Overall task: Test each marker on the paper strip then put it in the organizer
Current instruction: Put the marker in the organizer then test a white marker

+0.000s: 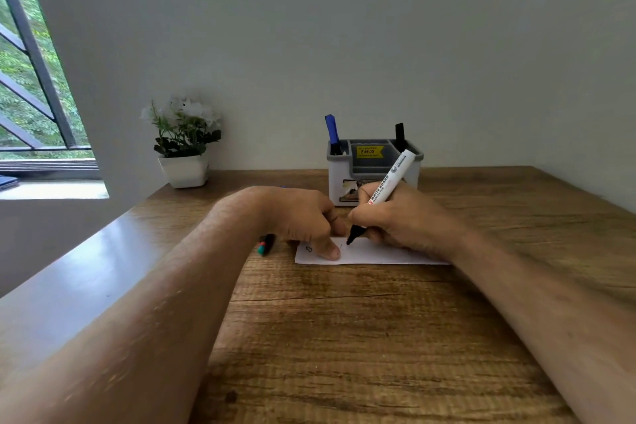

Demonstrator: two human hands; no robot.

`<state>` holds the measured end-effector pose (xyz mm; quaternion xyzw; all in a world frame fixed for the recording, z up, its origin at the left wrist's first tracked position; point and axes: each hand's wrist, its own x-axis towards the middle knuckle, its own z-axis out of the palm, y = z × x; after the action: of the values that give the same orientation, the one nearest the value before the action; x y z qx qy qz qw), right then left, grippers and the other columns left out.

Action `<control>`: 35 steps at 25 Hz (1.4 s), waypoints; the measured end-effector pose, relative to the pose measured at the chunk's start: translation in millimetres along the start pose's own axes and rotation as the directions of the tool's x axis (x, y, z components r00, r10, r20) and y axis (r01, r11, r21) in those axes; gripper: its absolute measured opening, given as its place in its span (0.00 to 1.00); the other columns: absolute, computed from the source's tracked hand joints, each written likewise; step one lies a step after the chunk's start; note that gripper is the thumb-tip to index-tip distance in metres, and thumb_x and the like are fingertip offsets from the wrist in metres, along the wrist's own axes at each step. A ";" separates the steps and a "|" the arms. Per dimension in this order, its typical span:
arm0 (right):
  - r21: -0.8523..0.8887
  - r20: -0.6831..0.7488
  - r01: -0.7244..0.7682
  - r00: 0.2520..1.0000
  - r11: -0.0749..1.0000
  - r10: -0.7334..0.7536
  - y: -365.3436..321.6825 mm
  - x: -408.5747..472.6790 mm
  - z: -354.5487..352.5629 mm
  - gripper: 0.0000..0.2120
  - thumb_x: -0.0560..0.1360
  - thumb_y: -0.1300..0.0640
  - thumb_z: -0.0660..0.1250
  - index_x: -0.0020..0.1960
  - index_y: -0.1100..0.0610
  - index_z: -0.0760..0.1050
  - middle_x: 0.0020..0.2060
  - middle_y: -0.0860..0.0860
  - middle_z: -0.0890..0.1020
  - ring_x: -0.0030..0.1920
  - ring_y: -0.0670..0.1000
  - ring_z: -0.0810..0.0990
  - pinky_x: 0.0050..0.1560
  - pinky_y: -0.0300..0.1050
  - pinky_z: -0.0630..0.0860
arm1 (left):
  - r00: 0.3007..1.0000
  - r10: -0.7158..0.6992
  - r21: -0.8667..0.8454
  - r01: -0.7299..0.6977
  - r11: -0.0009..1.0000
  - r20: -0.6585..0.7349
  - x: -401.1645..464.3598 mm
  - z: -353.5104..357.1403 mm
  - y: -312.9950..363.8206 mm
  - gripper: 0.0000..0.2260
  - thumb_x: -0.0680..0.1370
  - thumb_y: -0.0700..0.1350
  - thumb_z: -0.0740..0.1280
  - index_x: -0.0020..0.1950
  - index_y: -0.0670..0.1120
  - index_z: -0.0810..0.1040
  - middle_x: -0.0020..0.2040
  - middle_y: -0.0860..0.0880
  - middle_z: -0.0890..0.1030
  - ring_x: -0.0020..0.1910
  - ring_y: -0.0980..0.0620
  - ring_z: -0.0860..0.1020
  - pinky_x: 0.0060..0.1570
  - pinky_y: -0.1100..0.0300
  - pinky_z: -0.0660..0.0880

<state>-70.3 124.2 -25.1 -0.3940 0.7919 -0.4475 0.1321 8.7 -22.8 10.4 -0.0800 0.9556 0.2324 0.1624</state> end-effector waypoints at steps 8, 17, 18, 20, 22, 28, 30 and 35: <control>-0.014 0.017 -0.011 1.000 1.000 0.011 -4.8 -1.9 1.0 0.12 0.73 0.60 0.69 0.33 0.55 0.71 0.25 0.51 0.75 0.26 0.45 0.72 0.29 0.38 0.71 | 1.000 -0.001 0.004 0.001 1.000 0.006 2.5 -0.2 -1.9 0.16 0.77 0.42 0.69 0.64 0.48 0.74 0.45 0.55 0.73 0.42 0.58 0.71 0.41 0.64 0.68; -0.071 -0.050 -0.026 0.998 0.997 0.023 1.0 3.6 4.0 0.10 0.73 0.54 0.71 0.35 0.53 0.74 0.27 0.50 0.79 0.31 0.45 0.78 0.37 0.45 0.78 | 1.000 0.015 0.002 -0.015 1.000 0.000 0.8 0.0 -1.9 0.14 0.77 0.41 0.70 0.62 0.46 0.75 0.44 0.55 0.74 0.41 0.59 0.71 0.40 0.65 0.68; -0.067 -0.055 -0.020 0.998 0.998 0.016 0.7 3.5 3.5 0.11 0.73 0.56 0.70 0.34 0.54 0.73 0.26 0.51 0.78 0.29 0.45 0.76 0.36 0.43 0.77 | 1.000 0.014 -0.001 -0.014 1.000 -0.001 0.6 -0.1 -1.9 0.15 0.77 0.41 0.70 0.63 0.46 0.75 0.44 0.55 0.74 0.41 0.59 0.71 0.41 0.64 0.68; -0.063 -0.052 -0.012 0.999 0.998 0.009 0.1 2.3 2.9 0.11 0.73 0.57 0.69 0.34 0.55 0.71 0.26 0.51 0.76 0.27 0.44 0.75 0.34 0.42 0.77 | 1.000 0.011 -0.001 -0.011 1.000 0.005 0.3 0.0 -1.5 0.16 0.77 0.42 0.70 0.64 0.46 0.75 0.45 0.55 0.74 0.42 0.59 0.71 0.43 0.62 0.68; -0.067 -0.049 -0.008 0.999 0.998 0.005 -0.1 2.3 3.4 0.11 0.73 0.56 0.70 0.34 0.54 0.72 0.25 0.50 0.77 0.26 0.42 0.75 0.36 0.43 0.77 | 1.000 0.007 0.000 -0.007 1.000 0.004 0.2 -0.3 -1.0 0.16 0.77 0.41 0.70 0.64 0.46 0.75 0.45 0.55 0.74 0.42 0.59 0.71 0.43 0.63 0.68; -0.020 0.014 -0.012 1.000 1.000 0.013 -0.5 2.3 2.3 0.12 0.73 0.59 0.69 0.32 0.54 0.72 0.24 0.51 0.76 0.24 0.43 0.73 0.34 0.43 0.73 | 1.000 -0.009 -0.011 0.009 1.000 0.008 -0.7 0.4 0.4 0.16 0.77 0.41 0.69 0.65 0.46 0.75 0.44 0.56 0.73 0.42 0.58 0.71 0.50 0.59 0.67; -0.023 -0.010 -0.012 1.000 1.000 0.011 -1.4 1.4 2.0 0.13 0.73 0.59 0.69 0.31 0.54 0.71 0.23 0.50 0.75 0.24 0.44 0.73 0.33 0.42 0.73 | 1.000 -0.014 -0.010 0.014 1.000 0.013 -0.1 0.2 -0.1 0.16 0.77 0.41 0.69 0.65 0.46 0.75 0.46 0.55 0.73 0.43 0.58 0.71 0.53 0.57 0.68; -0.007 0.051 -0.002 0.999 1.000 0.002 -2.7 0.3 0.9 0.12 0.68 0.56 0.72 0.30 0.54 0.70 0.28 0.57 0.75 0.32 0.55 0.74 0.39 0.50 0.74 | 1.000 -0.017 0.009 0.017 1.000 0.008 0.9 0.1 0.7 0.17 0.77 0.42 0.69 0.66 0.46 0.74 0.45 0.56 0.73 0.42 0.58 0.70 0.51 0.59 0.67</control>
<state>-68.6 122.6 -23.4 -0.4048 0.7902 -0.4346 0.1512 7.7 -22.2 10.3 -0.0862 0.9554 0.2268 0.1685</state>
